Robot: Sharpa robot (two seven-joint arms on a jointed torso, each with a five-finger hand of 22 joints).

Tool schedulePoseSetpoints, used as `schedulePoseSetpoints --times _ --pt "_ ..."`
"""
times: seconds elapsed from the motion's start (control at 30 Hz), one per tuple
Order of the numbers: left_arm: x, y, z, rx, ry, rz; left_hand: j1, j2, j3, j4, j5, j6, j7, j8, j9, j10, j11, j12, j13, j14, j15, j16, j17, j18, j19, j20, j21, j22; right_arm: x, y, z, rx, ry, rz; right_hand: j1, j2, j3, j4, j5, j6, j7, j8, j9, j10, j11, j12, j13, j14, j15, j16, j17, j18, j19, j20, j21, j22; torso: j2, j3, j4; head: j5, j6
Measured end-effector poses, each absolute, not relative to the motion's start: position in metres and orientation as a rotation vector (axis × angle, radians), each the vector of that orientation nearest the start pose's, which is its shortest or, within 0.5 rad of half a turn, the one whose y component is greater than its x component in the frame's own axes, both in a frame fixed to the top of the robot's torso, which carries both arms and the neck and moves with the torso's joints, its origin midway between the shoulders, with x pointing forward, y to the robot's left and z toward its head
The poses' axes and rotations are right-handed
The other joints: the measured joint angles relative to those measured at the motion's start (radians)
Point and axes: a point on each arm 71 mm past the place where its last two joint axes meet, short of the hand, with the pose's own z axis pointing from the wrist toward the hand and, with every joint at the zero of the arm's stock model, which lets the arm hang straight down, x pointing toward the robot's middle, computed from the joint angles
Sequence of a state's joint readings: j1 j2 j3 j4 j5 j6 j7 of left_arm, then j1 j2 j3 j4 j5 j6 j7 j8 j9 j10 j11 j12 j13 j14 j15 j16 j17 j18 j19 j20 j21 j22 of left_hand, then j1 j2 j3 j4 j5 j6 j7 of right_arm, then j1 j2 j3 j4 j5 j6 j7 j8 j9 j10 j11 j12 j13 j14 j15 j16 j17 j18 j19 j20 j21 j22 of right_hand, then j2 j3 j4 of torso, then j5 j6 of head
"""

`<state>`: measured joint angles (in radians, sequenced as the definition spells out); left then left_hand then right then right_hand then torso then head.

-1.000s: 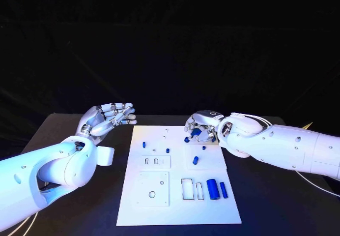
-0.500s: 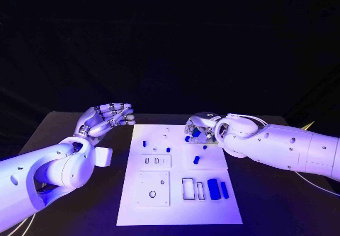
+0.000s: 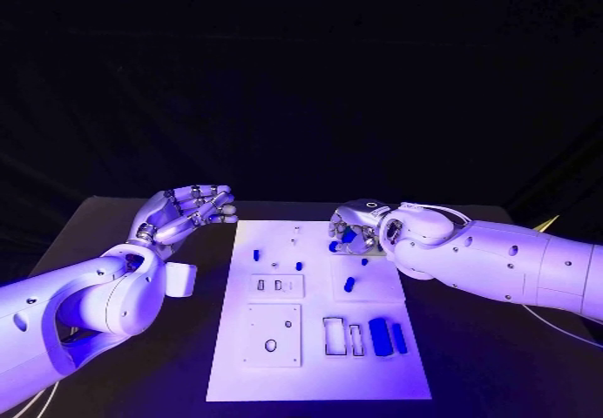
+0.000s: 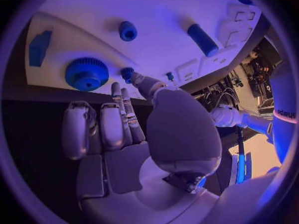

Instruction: Assemble the parts on the task board

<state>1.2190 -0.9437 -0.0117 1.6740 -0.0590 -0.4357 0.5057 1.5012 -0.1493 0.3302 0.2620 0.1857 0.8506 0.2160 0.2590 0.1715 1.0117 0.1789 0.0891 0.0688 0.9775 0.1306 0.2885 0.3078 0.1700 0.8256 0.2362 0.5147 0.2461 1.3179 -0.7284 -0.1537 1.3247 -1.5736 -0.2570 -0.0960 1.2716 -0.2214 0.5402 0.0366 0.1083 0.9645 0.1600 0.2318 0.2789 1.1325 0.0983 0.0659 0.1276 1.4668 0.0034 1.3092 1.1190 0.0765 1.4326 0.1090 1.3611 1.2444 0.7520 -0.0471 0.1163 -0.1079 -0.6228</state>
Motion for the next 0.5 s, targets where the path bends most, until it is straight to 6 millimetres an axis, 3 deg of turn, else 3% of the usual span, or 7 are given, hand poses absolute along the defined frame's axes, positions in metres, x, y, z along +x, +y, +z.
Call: schedulePoseSetpoints --times 0.37,0.5 --pt "0.4684 0.2222 -0.1369 -0.977 1.246 -1.552 0.0 0.0 0.003 0.003 0.0 0.0 0.0 0.0 0.0 0.0 0.0 0.0 0.0 0.0 0.0 0.0 0.0 0.0 0.0 0.0 0.0 0.0 0.5285 -0.1972 -0.1801 -0.355 1.673 0.446 0.0 0.0 0.008 0.008 0.0 0.0 0.0 0.0 0.007 0.013 -0.002 0.0 0.006 0.0 0.0 0.019 0.017 0.0 0.011 0.003 0.023 0.032 0.005 -0.0032 0.0037 0.001 -0.003" --pt "0.4684 0.2223 -0.1369 -0.977 1.246 -1.551 0.0 0.0 0.003 0.003 0.0 0.0 0.0 0.0 0.0 0.0 0.0 0.0 0.0 0.0 0.0 0.0 0.0 0.0 0.0 0.0 0.0 0.0 0.5282 -0.1961 -0.1809 -0.357 1.678 0.447 0.0 0.0 0.01 0.01 0.0 0.0 0.0 0.0 0.011 0.022 -0.004 0.0 0.008 0.0 0.0 0.026 0.022 -0.015 0.011 0.003 0.031 0.043 0.007 -0.0038 0.0044 0.002 -0.003"
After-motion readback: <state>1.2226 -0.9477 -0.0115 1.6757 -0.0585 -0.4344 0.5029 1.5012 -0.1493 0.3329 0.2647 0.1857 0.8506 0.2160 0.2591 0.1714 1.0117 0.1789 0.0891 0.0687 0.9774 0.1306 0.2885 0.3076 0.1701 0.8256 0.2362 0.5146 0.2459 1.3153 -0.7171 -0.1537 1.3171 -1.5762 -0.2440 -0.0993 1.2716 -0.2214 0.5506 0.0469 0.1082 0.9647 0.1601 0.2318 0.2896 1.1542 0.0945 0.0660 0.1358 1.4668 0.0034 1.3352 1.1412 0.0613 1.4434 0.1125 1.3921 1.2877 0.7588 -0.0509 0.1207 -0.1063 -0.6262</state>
